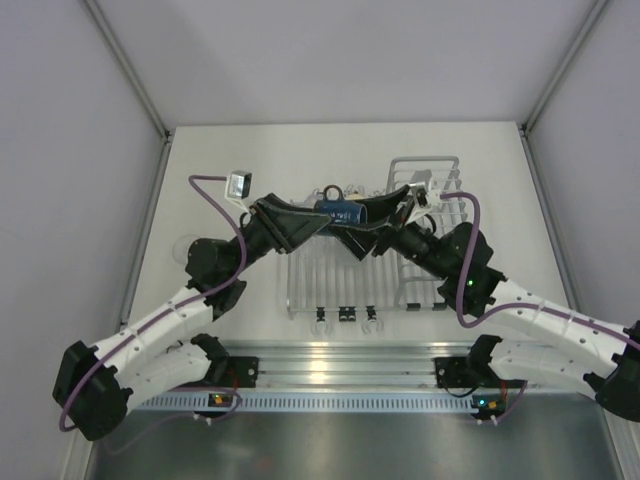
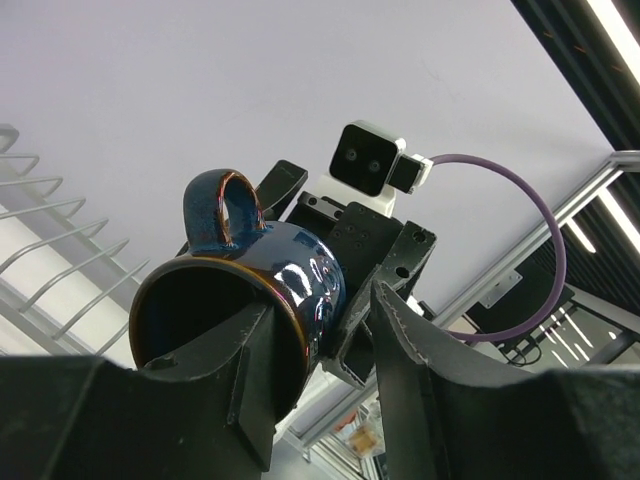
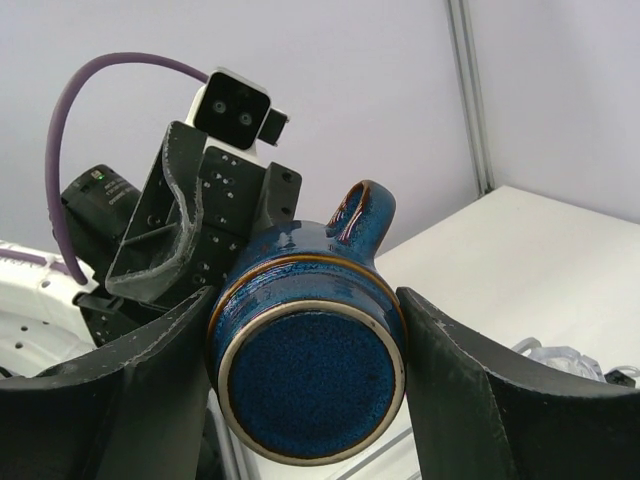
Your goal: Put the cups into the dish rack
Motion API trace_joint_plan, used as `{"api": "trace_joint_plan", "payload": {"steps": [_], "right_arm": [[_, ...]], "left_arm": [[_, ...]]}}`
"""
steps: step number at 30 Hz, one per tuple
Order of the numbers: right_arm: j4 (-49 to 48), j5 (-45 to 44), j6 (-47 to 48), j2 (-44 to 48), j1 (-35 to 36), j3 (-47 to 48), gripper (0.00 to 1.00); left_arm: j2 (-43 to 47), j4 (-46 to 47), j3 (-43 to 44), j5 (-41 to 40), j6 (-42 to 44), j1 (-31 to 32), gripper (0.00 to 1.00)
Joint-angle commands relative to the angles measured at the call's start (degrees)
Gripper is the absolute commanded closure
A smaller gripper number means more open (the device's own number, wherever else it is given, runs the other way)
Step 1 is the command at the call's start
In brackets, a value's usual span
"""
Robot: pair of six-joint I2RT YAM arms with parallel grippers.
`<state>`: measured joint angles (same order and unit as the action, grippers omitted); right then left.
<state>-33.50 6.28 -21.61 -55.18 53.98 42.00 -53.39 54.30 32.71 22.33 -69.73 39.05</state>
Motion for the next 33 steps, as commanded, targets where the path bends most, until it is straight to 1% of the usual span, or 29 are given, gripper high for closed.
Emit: {"api": "trace_joint_plan", "payload": {"steps": [1,4,7,8,9,11,12,16,25,28,33], "right_arm": [[-0.78,-2.94,2.18,0.42,0.08,2.21,1.00],[0.10,-3.73,3.06,1.03,-0.10,2.30,1.00],[0.45,-4.44,3.59,1.13,-0.27,2.12,1.00],[0.54,-4.53,3.59,1.13,-0.36,2.04,1.00],[0.45,-4.70,3.85,1.13,-0.45,1.95,1.00],[0.45,-4.88,3.85,0.78,-0.71,1.86,1.00],[0.45,-4.88,3.94,0.60,-0.80,1.95,1.00],[0.19,-4.70,4.12,-0.01,-1.15,2.04,1.00],[0.01,-4.61,3.76,0.42,-2.03,1.33,1.00],[0.53,-4.61,3.76,0.77,-2.82,1.24,1.00],[1.50,-4.18,3.76,1.39,-4.05,1.16,1.00]], "left_arm": [[1.62,2.21,0.34,1.14,1.27,0.42,0.56],[3.02,-0.59,0.86,1.40,2.84,0.42,0.54],[5.38,-5.42,1.30,1.23,5.13,0.42,0.53],[6.35,-7.26,1.91,0.97,7.14,0.42,0.53],[7.15,-11.63,2.27,0.36,8.20,0.42,0.53],[9.86,-15.70,3.23,-0.61,11.70,0.42,0.52],[10.66,-20.07,3.50,-1.75,12.77,0.42,0.52],[13.83,-28.18,4.82,-4.04,17.26,0.42,0.52],[15.59,-34.78,4.82,-6.42,21.48,0.42,0.51],[16.64,-39.00,5.35,-8.00,24.46,0.33,0.51],[19.37,-47.17,6.14,-13.70,28.42,0.41,0.51]]}}
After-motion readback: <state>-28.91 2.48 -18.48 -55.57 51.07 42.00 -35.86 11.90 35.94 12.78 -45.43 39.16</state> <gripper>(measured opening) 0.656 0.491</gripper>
